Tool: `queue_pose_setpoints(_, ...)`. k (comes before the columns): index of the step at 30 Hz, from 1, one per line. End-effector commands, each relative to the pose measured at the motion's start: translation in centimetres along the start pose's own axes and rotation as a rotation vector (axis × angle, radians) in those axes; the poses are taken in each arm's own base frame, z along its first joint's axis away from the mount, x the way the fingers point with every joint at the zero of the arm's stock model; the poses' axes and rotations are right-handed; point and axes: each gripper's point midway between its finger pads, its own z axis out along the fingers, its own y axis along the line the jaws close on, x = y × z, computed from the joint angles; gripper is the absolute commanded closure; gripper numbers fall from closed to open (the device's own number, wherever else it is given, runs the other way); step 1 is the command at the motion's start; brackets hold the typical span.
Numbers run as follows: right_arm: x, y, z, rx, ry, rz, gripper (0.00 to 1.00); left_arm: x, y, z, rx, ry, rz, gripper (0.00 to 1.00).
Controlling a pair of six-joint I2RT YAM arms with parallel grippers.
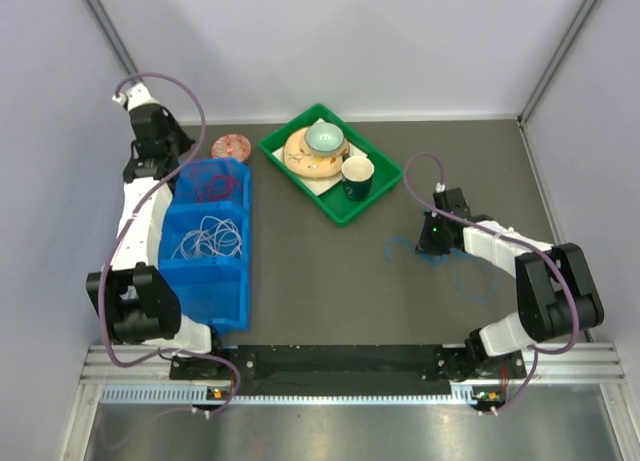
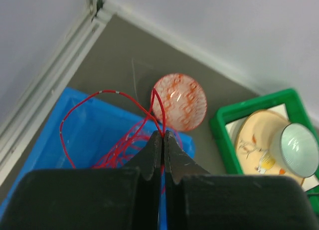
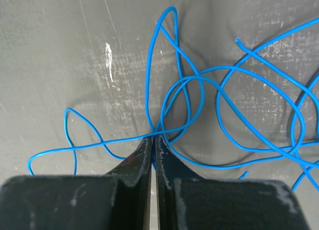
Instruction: Untangle the cables
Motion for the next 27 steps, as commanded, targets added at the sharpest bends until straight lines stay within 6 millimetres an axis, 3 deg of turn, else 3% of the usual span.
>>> queue_pose_setpoints(1, -0.7, 0.4, -0.5, -0.021, -0.038, -0.012, 1.00, -0.1, 0.0, -0.9, 0.024, -0.024, -0.018, 1.00)
queue_pose_setpoints(14, -0.6, 0.2, -0.5, -0.016, -0.044, -0.006, 1.00, 6.4, 2.2, 3.2, -0.035, 0.115, -0.002, 1.00)
queue_pose_setpoints(20, -0.5, 0.3, -0.8, -0.026, -0.054, -0.009, 1.00, 11.0, 2.5, 5.3, -0.023, 0.262, 0.005, 0.98)
queue_pose_setpoints(22, -0.3, 0.1, -1.0, -0.023, -0.058, -0.010, 1.00, 11.7, 2.5, 5.3, -0.024, 0.297, -0.003, 0.70)
queue_pose_setpoints(24, -0.5, 0.2, -1.3, -0.026, -0.066, -0.011, 1.00, 11.4, 2.2, 4.4, -0.017, 0.310, -0.003, 0.62)
queue_pose_setpoints(27, -0.5, 0.2, -1.5, -0.027, -0.069, -0.017, 1.00, 9.3, 1.7, 2.7, 0.001, 0.262, 0.010, 0.32)
